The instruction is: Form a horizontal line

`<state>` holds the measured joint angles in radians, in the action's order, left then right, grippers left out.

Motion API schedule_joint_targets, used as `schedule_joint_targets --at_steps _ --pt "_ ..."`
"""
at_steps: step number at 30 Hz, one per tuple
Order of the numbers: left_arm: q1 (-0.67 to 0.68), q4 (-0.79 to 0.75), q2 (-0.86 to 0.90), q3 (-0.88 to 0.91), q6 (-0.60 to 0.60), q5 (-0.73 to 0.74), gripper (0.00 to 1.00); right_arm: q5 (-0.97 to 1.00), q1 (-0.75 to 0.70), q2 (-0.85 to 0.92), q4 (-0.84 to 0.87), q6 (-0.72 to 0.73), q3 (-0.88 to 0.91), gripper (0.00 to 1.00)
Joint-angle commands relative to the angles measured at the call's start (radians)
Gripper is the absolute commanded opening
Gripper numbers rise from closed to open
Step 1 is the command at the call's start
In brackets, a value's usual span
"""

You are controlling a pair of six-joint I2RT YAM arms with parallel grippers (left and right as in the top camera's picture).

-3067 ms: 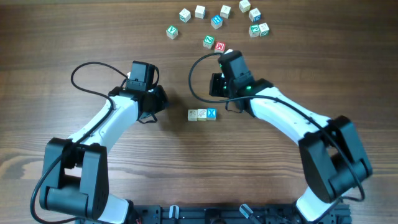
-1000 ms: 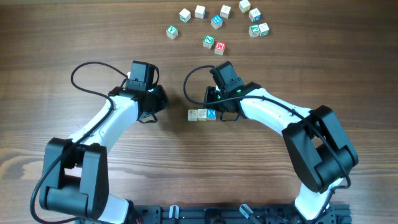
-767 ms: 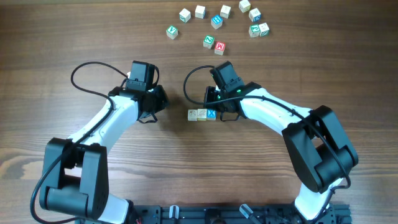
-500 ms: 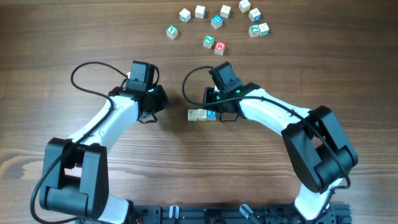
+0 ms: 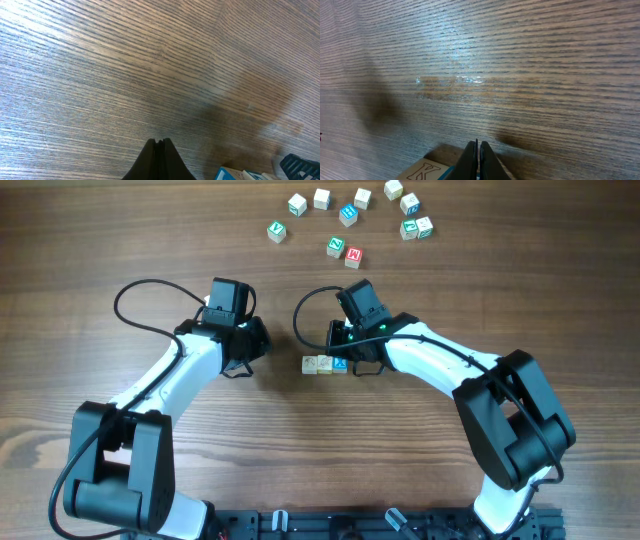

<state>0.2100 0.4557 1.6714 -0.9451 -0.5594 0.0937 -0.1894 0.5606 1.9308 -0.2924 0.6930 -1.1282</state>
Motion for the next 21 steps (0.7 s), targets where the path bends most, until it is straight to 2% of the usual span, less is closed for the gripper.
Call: schedule_joint_targets --at_steps 1,21 --pt "-0.004 -0.002 -0.018 0.009 -0.003 -0.017 0.04 -0.015 0.005 0.010 -0.004 0.014 -0.009 0.05" --pt "-0.004 -0.002 -0.019 0.009 -0.003 -0.017 0.04 -0.023 0.005 0.010 -0.008 0.018 -0.009 0.05"
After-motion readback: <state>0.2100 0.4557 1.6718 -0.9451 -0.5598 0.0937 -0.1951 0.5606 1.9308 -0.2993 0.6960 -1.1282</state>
